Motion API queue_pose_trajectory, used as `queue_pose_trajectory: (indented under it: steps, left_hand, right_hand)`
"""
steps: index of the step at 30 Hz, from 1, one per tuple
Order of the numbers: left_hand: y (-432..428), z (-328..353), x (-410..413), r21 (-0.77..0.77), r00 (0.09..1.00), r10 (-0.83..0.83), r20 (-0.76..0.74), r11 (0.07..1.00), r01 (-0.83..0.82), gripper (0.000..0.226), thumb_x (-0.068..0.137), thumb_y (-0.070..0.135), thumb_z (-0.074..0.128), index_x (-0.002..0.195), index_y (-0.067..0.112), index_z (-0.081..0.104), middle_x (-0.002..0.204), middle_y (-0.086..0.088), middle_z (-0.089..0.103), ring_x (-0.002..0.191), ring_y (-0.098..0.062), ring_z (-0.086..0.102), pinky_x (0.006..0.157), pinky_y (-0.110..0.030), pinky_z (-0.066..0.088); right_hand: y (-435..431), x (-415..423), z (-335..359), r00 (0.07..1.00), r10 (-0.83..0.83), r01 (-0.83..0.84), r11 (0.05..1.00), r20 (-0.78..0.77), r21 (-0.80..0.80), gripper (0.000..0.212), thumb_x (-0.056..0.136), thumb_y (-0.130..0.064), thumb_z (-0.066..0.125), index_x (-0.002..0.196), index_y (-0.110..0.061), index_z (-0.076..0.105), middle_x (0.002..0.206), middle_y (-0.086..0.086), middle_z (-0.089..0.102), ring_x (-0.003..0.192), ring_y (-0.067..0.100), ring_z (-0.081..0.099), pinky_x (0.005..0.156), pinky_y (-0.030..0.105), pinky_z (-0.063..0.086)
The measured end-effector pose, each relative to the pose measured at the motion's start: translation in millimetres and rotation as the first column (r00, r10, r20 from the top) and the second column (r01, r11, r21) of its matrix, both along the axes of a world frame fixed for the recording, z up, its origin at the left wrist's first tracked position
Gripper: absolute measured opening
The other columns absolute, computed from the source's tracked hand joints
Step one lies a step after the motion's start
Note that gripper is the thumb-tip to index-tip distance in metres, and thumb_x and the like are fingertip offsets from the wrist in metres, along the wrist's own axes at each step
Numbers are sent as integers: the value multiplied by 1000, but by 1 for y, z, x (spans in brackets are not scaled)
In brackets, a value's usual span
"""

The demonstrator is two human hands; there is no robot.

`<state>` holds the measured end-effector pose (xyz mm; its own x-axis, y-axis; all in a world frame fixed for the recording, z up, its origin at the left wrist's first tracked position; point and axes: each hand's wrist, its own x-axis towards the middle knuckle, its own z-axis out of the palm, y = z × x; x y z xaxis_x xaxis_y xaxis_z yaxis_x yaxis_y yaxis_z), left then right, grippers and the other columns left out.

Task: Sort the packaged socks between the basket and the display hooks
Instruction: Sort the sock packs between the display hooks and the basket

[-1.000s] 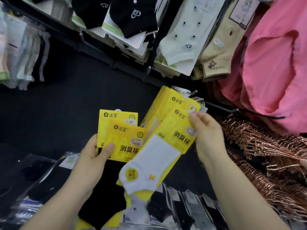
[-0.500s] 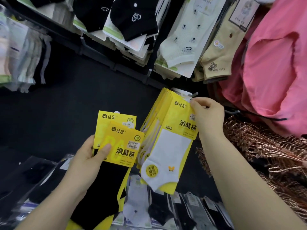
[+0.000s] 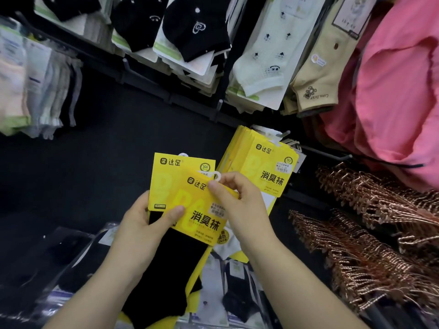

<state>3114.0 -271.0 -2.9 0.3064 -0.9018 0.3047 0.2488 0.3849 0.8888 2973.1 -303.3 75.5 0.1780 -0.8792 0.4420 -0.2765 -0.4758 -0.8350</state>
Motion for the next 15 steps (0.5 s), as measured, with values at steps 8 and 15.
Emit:
queue_pose_trajectory:
  steps: [8,15]
  left_hand:
    - [-3,-4,-3,21,997,-52,56,998,51,39,101,19,42,94,48,66,104,11,73,100,-6,66,88,-34,46]
    - [-4,-10,0,124,996,-19,82,992,8,23,100,22,44,98,33,64,90,10,74,80,-8,69,74,-33,49]
  right_hand:
    - [-12,-46,42,909,-224,235,972,353,11,22,90,-20,62,74,-29,75,105,-3,71,100,17,65,71,33,58]
    - [-40,-57,87,928,-289,320,941,236,-108,11,90,-19,61,81,-21,67,82,2,67,73,16,64,75,41,55]
